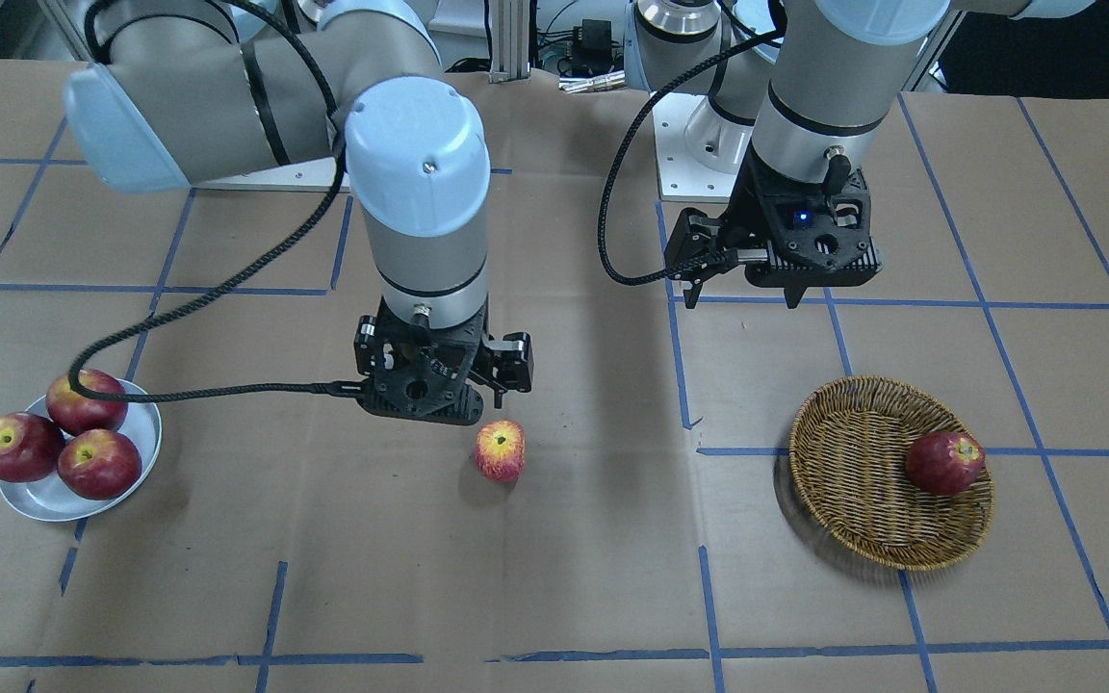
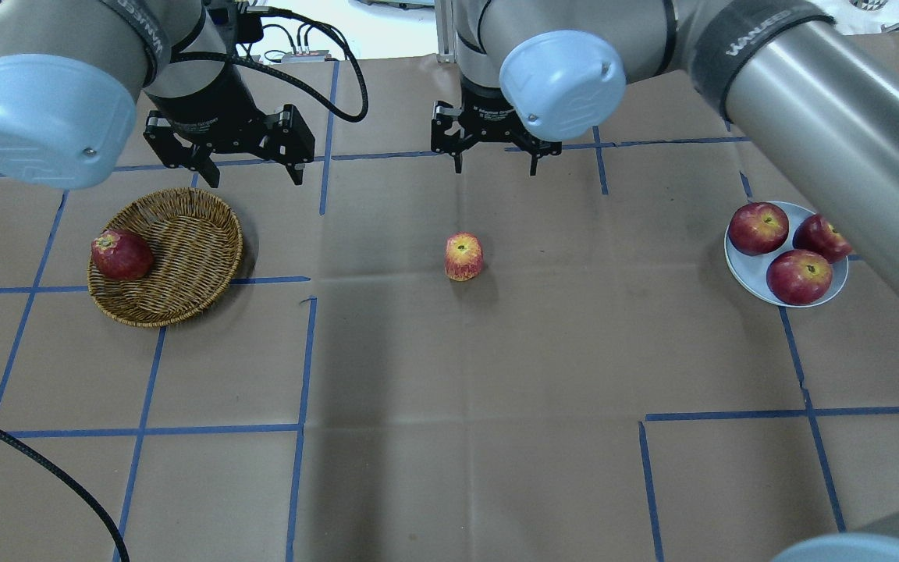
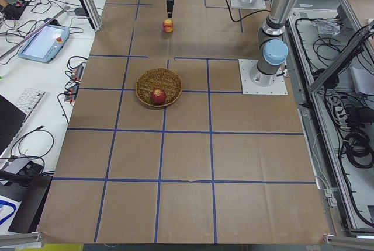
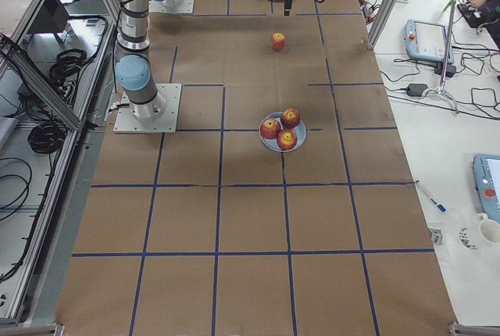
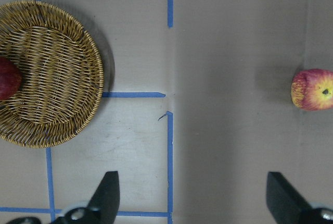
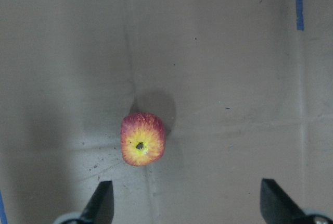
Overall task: Transfer apple from basket to plate
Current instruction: 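Move the right gripper over the apple and grasp it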
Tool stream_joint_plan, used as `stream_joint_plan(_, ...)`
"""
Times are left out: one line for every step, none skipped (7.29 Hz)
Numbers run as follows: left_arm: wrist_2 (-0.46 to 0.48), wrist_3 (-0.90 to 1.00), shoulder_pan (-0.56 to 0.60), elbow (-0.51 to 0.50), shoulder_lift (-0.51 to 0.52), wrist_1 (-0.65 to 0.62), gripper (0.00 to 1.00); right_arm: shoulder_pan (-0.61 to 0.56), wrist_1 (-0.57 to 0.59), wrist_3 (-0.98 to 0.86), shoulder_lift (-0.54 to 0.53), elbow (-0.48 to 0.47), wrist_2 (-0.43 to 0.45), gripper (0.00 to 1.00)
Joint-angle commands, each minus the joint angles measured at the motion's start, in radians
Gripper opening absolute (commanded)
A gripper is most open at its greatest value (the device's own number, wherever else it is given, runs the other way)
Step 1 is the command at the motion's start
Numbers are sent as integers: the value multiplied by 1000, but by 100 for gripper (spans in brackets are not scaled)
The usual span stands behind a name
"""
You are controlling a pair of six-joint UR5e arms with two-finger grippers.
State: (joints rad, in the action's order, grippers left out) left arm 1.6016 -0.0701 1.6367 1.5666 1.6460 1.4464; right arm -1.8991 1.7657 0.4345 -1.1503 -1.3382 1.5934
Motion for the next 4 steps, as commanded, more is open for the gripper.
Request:
stream_joint_plan(0, -3, 0, 3, -3, 0, 99, -17, 108, 10, 44, -63, 0, 100)
stream_joint_plan(0, -3, -1, 0, 1, -6, 99, -17, 201, 15, 55, -119, 2, 100)
stream_joint_plan(0, -5, -2, -3, 5, -8, 99, -17, 242, 15, 64, -151, -4, 100)
stream_joint_plan(0, -5, -2, -11, 2, -5, 99, -18, 264, 20, 81, -160, -9, 100)
